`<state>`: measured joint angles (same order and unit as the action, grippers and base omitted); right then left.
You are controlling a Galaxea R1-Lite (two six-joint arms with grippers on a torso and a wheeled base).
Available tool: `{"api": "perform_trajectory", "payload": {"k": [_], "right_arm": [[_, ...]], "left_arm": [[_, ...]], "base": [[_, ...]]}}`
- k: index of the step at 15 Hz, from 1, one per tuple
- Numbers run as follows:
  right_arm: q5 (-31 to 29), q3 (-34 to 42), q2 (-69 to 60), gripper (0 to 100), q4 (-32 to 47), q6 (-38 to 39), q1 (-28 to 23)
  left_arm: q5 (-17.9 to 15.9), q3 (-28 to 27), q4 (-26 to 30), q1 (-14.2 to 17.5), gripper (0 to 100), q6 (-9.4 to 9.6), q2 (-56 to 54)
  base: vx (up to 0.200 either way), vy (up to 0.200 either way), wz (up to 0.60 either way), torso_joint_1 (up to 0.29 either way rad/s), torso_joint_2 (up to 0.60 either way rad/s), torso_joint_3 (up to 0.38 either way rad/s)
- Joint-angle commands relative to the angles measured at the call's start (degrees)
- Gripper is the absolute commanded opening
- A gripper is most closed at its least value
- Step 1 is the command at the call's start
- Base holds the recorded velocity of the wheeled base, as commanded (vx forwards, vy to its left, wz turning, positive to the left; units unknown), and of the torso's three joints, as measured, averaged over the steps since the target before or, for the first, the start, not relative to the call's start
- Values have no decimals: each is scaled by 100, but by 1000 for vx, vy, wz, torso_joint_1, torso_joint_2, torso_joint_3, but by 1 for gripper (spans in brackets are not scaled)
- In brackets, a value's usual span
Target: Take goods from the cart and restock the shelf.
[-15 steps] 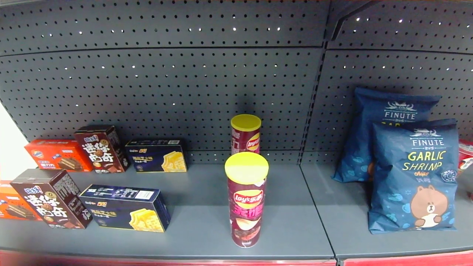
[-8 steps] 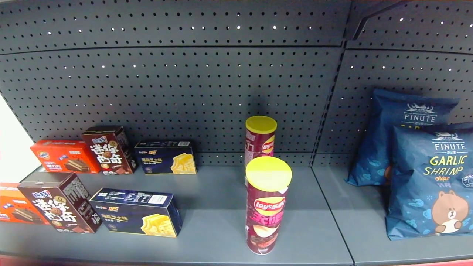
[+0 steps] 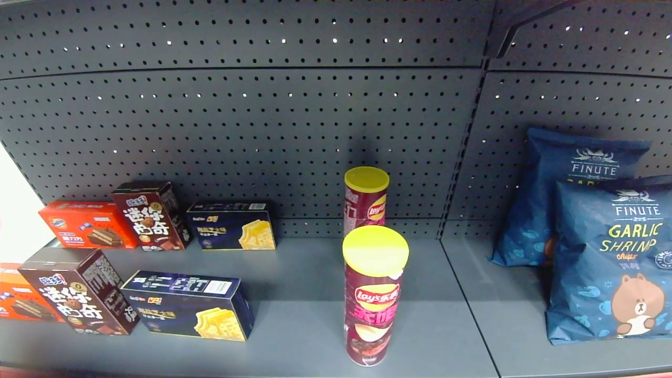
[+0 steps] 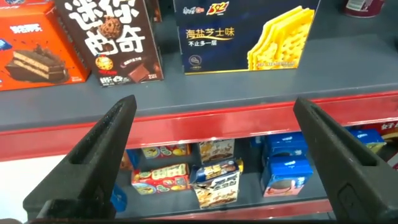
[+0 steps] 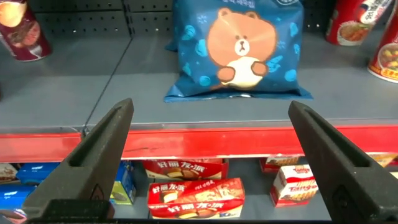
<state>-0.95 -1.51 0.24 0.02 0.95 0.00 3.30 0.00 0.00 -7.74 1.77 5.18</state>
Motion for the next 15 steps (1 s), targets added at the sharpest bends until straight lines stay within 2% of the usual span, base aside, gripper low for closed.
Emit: {"api": "perform_trajectory", "payload": {"k": [1, 10, 11, 15], "right_arm": [[-2, 2, 11, 100, 6, -7, 0], [7, 2, 11, 100, 6, -7, 0], [-2, 2, 11, 100, 6, -7, 0], [-2, 2, 11, 100, 6, 2, 0]], "left_arm": [[4, 0, 0, 1, 100, -10, 9], [-32, 0, 0, 1, 100, 43, 9], [-23, 0, 0, 1, 100, 52, 9], [-5, 0, 0, 1, 100, -1, 9]], "base": [[0, 0, 0, 0, 0, 0], [0, 0, 0, 0, 0, 0], [-200, 0, 0, 2, 2, 2], [0, 0, 0, 0, 0, 0]]}}
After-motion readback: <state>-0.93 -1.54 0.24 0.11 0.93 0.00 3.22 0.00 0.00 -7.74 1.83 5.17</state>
